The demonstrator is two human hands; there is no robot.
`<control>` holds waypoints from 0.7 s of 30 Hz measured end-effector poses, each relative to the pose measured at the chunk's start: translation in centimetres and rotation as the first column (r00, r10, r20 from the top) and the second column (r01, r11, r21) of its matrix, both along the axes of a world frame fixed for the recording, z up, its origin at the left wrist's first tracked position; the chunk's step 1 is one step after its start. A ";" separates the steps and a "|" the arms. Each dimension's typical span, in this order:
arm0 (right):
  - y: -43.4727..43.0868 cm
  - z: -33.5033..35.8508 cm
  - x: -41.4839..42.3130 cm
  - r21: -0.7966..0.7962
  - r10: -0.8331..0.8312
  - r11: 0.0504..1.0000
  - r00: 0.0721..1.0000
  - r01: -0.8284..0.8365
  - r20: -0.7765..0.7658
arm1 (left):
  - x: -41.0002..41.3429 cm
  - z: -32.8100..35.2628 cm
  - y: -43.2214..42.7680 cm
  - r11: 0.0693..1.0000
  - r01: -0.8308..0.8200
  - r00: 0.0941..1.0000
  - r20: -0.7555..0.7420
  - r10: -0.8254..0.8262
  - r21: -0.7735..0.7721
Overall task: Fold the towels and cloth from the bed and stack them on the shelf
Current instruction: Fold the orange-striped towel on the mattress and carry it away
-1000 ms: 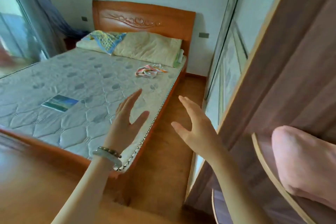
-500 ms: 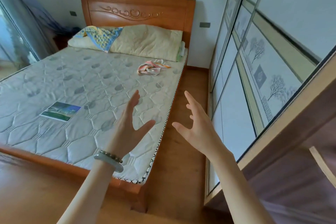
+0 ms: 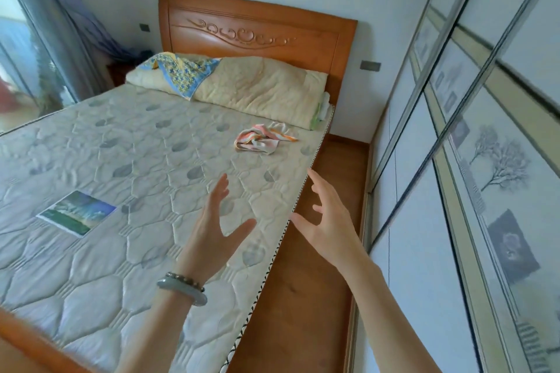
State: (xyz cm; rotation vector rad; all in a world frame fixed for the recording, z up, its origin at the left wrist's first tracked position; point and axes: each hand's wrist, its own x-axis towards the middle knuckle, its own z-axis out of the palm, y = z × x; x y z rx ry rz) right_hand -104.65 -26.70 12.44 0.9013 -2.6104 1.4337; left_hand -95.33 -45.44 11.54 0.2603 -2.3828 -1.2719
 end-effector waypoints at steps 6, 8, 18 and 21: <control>-0.3 -0.4 -10.6 -0.056 -0.048 0.997 0.998 0.051 0.040 | -8.1 0.0 -0.2 0.999 -0.049 0.999 0.014 0.049 -0.013; -0.5 -0.4 -13.4 -0.058 -0.043 0.997 0.999 0.044 0.022 | -10.8 -0.4 -0.5 0.999 -0.054 0.998 0.032 0.054 -0.003; -1.9 -3.1 -29.6 0.002 -0.052 0.999 0.999 0.052 -0.007 | -30.7 -4.1 -3.3 1.000 0.011 0.999 0.042 -0.011 0.000; -3.1 -3.3 -35.2 0.030 -0.053 0.998 0.999 0.053 0.010 | -37.4 -4.8 -5.0 1.000 0.021 0.999 0.029 -0.021 0.004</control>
